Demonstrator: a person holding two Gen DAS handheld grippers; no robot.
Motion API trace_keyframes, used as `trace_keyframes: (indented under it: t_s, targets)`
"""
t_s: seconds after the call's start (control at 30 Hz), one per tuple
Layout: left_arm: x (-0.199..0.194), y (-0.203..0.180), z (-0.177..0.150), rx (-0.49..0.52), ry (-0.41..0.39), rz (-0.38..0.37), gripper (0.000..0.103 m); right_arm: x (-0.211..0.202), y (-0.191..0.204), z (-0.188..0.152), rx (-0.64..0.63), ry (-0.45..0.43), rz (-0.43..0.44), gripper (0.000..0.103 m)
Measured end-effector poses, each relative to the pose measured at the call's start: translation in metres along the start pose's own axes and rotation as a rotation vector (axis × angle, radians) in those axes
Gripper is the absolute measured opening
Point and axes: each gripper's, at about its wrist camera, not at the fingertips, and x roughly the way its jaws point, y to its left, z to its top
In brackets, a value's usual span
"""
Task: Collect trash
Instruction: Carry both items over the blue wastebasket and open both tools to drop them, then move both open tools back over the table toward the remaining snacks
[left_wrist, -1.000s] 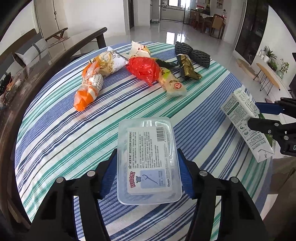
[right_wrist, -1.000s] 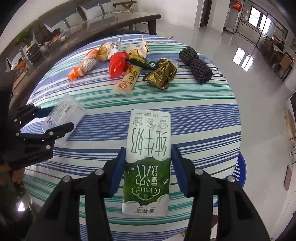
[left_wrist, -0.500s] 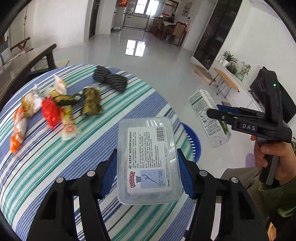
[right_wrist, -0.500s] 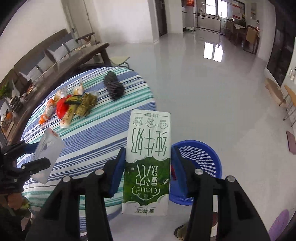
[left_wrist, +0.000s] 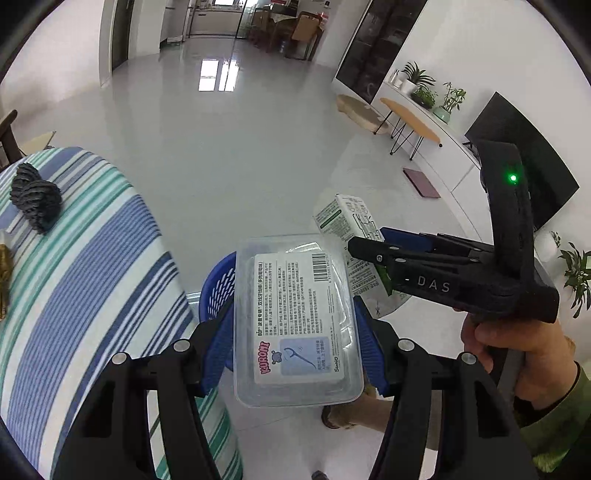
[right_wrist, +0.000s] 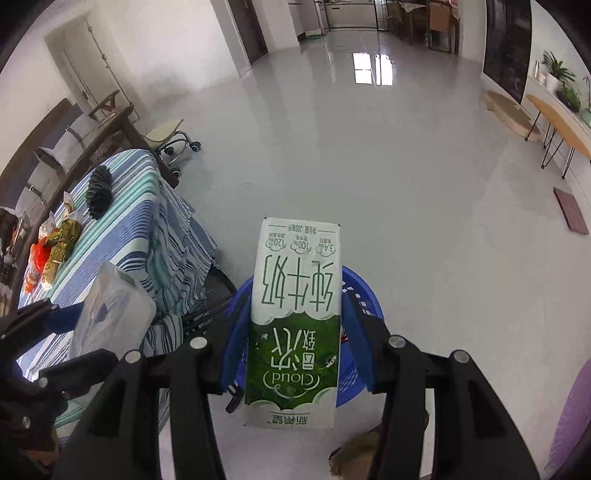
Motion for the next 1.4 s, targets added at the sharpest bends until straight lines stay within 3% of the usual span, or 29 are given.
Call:
trace_keyframes:
  t_s: [0.3, 0.4, 0.43, 0.5, 0.63, 0.77, 0.87, 1.0, 1.23, 1.4]
  targets:
    - [0.057, -0.002, 0.013, -0.005, 0.047, 0.013, 0.061, 0.049, -0.038, 0.007, 0.131, 0.056, 0.058, 0.049]
    - [0.069, -0.005, 0.02, 0.006, 0.043, 0.019, 0.062, 0.058, -0.047, 0.009, 0.162, 0.058, 0.092, 0.056]
    - [0.068, -0.004, 0.019, 0.006, 0.036, 0.023, 0.071, 0.056, -0.051, 0.01, 0.181, 0.041, 0.089, 0.071]
    - [0.066, -0.002, 0.022, -0.005, 0.008, 0.037, 0.087, 0.048, -0.059, 0.01, 0.218, 0.006, 0.082, 0.075]
    - [0.044, -0.002, 0.029, -0.013, -0.063, 0.028, 0.093, 0.019, -0.069, 0.014, 0.24, -0.088, 0.023, 0.078]
    - [-0.001, -0.009, 0.025, 0.026, -0.171, 0.075, 0.098, -0.023, -0.055, 0.012, 0.196, -0.24, -0.037, 0.089]
    - [-0.038, -0.009, 0.006, 0.061, -0.228, 0.127, 0.098, -0.051, -0.033, 0.007, 0.135, -0.349, -0.043, 0.098]
    - [-0.069, 0.01, -0.04, 0.056, -0.232, 0.21, 0.098, -0.066, 0.019, -0.008, 0.002, -0.411, 0.009, 0.098]
    - [-0.107, 0.088, -0.126, -0.069, -0.168, 0.407, 0.098, -0.046, 0.141, -0.055, -0.303, -0.319, 0.137, 0.098]
    - [-0.144, 0.152, -0.159, -0.19, -0.142, 0.48, 0.098, -0.023, 0.227, -0.086, -0.454, -0.209, 0.169, 0.098]
